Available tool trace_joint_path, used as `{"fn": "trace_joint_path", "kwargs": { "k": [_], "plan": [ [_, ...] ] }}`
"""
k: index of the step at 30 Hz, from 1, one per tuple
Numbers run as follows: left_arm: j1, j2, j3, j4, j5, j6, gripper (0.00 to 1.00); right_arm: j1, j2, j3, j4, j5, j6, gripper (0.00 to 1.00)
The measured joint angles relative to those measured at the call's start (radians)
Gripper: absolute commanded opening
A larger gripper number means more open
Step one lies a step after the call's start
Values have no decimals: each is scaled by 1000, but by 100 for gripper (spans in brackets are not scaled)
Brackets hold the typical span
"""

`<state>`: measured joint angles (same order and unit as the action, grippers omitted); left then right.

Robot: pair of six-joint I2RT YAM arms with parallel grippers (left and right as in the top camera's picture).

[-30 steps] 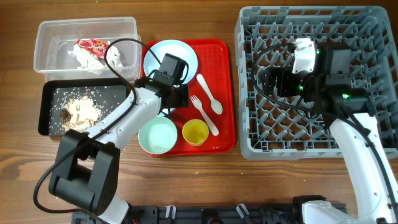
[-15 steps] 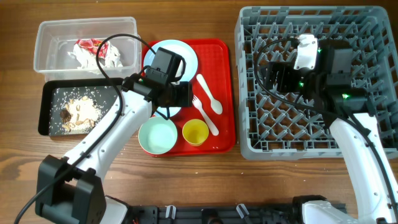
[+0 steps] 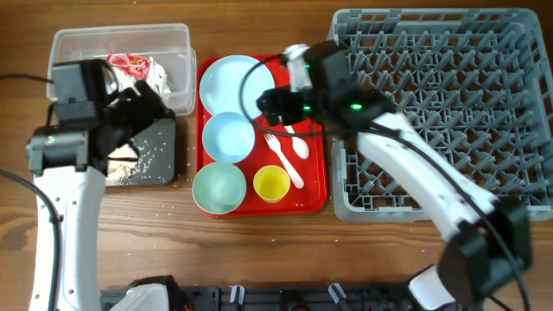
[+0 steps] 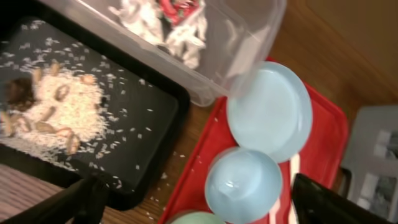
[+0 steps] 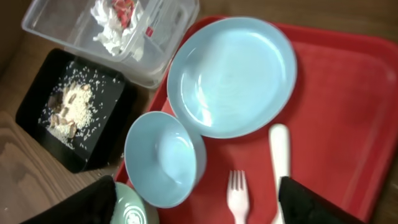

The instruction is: Sort waste into correct bins and load items into the dishwasher rack

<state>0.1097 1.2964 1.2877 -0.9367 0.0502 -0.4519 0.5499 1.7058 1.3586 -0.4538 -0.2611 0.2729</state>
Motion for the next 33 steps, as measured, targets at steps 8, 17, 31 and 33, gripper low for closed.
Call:
{"fn": "trace_joint_path", "kwargs": {
  "k": [8, 17, 31, 33],
  "plan": [
    [89, 91, 0, 0, 0, 1, 100, 96, 293, 6, 62, 0, 61, 39],
    [89, 91, 0, 0, 0, 1, 100, 96, 328, 6, 89, 0, 109, 4],
    [89, 91, 0, 0, 0, 1, 100, -116, -195, 22, 220, 1095, -111, 4],
    [89, 92, 0, 2, 0, 1, 100, -137, -84, 23, 502, 1275, -384, 4]
  ]
}}
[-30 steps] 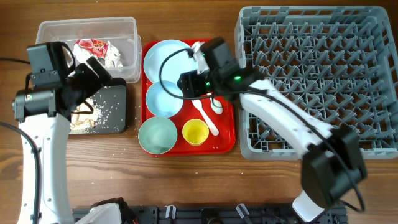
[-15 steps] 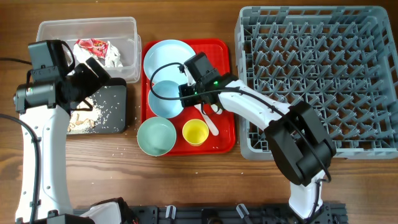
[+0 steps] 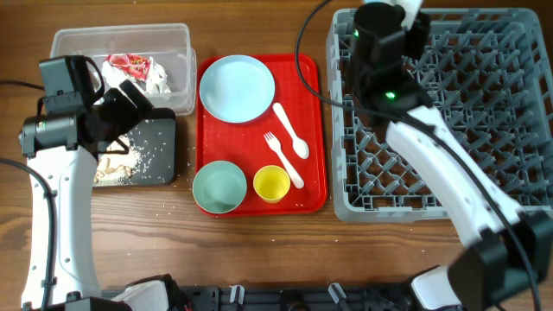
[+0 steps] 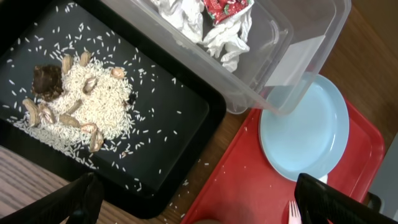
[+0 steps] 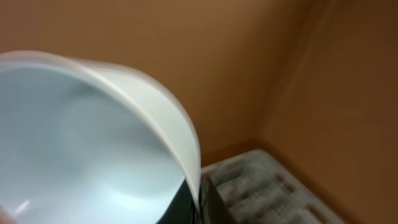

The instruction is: Sort waste into correct bins and load items into the dishwasher rack

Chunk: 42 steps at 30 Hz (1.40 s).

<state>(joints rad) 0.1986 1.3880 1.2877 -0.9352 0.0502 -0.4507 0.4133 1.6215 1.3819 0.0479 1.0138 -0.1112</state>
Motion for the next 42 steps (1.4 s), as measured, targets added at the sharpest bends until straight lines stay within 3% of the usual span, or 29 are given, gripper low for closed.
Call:
{"fn": "trace_joint_path", "kwargs": {
  "k": [2, 3, 5, 7, 10, 17, 18, 19, 24, 31, 34, 38, 42],
  "plan": [
    [0, 1, 0, -7, 0, 0, 100, -24, 124, -8, 212, 100, -183, 4],
    [0, 1, 0, -4, 0, 0, 100, -38, 219, 0, 367, 129, -355, 4],
    [0, 2, 0, -5, 0, 0, 100, -48, 359, -2, 481, 159, -577, 4],
    [0, 2, 0, -4, 0, 0, 100, -48, 447, -3, 503, 166, -695, 4],
    [0, 2, 0, -3, 0, 0, 100, -48, 501, -3, 509, 169, -757, 4],
    [0, 2, 0, -4, 0, 0, 100, -35, 510, -3, 461, 154, -766, 6],
    [0, 2, 0, -4, 0, 0, 100, -24, 510, -3, 455, 155, -767, 24],
    [0, 2, 0, -4, 0, 0, 100, -10, 510, -3, 446, 159, -770, 55],
    [0, 2, 0, -4, 0, 0, 100, 45, 514, -3, 258, 130, -788, 65],
    [0, 2, 0, -4, 0, 0, 100, 117, 513, -3, 360, 87, -800, 84],
    [0, 2, 0, -3, 0, 0, 100, 140, 477, -4, 323, 28, -787, 84],
    [0, 2, 0, -3, 0, 0, 100, 177, 305, -2, 103, -173, -621, 85],
    [0, 2, 0, -3, 0, 0, 100, 179, 100, 0, -195, -712, -312, 85]
  ]
}}
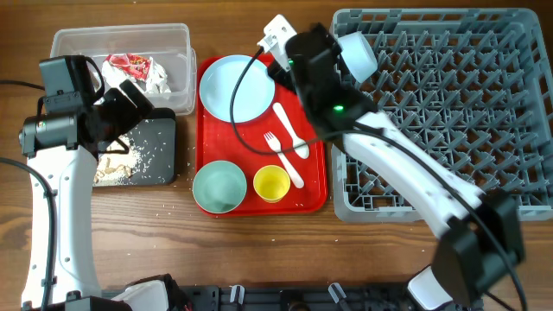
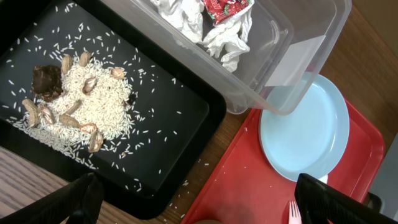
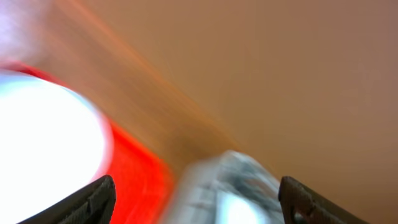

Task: Sort waste into correct bins and load items into the dishwasher rack
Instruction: 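Grasp the light-green bowl rim with the right gripper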

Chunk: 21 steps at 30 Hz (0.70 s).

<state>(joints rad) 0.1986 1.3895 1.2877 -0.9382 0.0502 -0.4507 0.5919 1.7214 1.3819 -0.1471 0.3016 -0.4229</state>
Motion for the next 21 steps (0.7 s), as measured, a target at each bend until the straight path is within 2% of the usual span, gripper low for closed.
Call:
{"fn": "trace_joint_path", "kwargs": {
  "k": [3, 7, 10, 14, 21],
  "plan": [
    [0, 0, 0, -1, 0, 0, 100, -5, -46, 1, -78, -318, 236, 87],
    [0, 0, 0, -1, 0, 0, 100, -5, -45, 0, -229, -457, 517, 87],
    [0, 0, 0, -1, 0, 0, 100, -3, -43, -1, -268, -534, 652, 81],
    [0, 0, 0, -1, 0, 0, 100, 50, -21, -1, -323, -567, 669, 76],
    [0, 0, 0, -1, 0, 0, 100, 176, 116, -1, -410, -529, 665, 67]
  ]
}}
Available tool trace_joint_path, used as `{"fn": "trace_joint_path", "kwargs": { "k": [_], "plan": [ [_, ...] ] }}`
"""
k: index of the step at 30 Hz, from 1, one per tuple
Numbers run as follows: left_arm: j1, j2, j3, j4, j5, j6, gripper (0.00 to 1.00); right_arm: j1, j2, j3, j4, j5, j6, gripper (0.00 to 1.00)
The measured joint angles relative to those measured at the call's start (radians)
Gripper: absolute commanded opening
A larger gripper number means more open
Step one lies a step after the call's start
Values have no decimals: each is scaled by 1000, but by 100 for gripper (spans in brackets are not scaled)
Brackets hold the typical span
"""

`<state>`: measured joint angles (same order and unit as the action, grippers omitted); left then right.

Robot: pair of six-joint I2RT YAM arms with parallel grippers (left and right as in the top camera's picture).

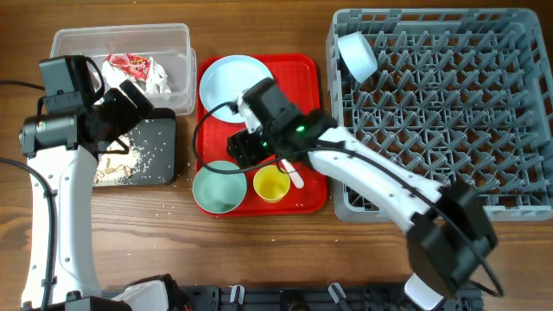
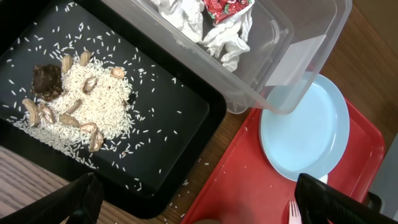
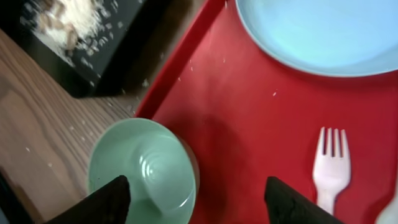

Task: Sort waste into correct bins and load items into the dishwasher rack
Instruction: 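Grasp the light-green bowl rim with the right gripper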

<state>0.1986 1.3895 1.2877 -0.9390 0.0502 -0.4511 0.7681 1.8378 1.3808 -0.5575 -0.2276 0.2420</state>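
Note:
My right gripper (image 1: 246,147) is open and low over the front left of the red tray (image 3: 249,124), with nothing between its fingers. A green bowl (image 3: 140,165) lies just below its left finger, and the white fork (image 3: 331,165) lies by its right one. On the tray sit the blue plate (image 1: 233,86), the green bowl (image 1: 219,187) and a yellow cup (image 1: 271,183). A blue bowl (image 1: 356,53) rests tilted in the back left corner of the grey dishwasher rack (image 1: 449,112). My left gripper (image 2: 199,205) hangs open above the black tray's edge.
A clear bin (image 1: 121,60) holding crumpled paper and a red wrapper stands at the back left. In front of it, a black tray (image 2: 93,124) carries rice and food scraps. Loose rice grains dot the wood beside it. A white spoon (image 1: 291,131) lies on the red tray.
My right gripper was up near the rack's back left corner, beside the plate. Now it is low over the tray's front left, at the green bowl. My left arm has not moved.
My right gripper was open over the blue bowl on the red tray. Then it held that bowl up by the rack's back left corner. Then the bowl sat in the rack and the gripper was empty. Now it is over the green bowl.

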Motion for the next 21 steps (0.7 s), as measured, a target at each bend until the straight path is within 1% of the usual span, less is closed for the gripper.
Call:
{"fn": "trace_joint_path", "kwargs": {
  "k": [3, 5, 10, 13, 14, 18, 19, 21],
  "plan": [
    [0, 0, 0, 0, 0, 0, 100, 29, 79, 0, 8, 7, -16, 65],
    [0, 0, 0, 0, 0, 0, 100, 41, 113, 0, 32, 11, -19, 61],
    [0, 0, 0, 0, 0, 0, 100, 48, 142, 0, 62, 8, -26, 45],
    [0, 0, 0, 0, 0, 0, 100, 48, 147, 0, 65, 6, -23, 43],
    [0, 0, 0, 0, 0, 0, 100, 48, 153, 0, 65, 3, -22, 41],
    [0, 0, 0, 0, 0, 0, 100, 60, 198, 1, 63, 3, -19, 30],
    [0, 0, 0, 0, 0, 0, 100, 75, 220, 8, 44, 3, -20, 25],
    [0, 0, 0, 0, 0, 0, 100, 103, 254, 44, -2, 8, -31, 19]
  ]
}}
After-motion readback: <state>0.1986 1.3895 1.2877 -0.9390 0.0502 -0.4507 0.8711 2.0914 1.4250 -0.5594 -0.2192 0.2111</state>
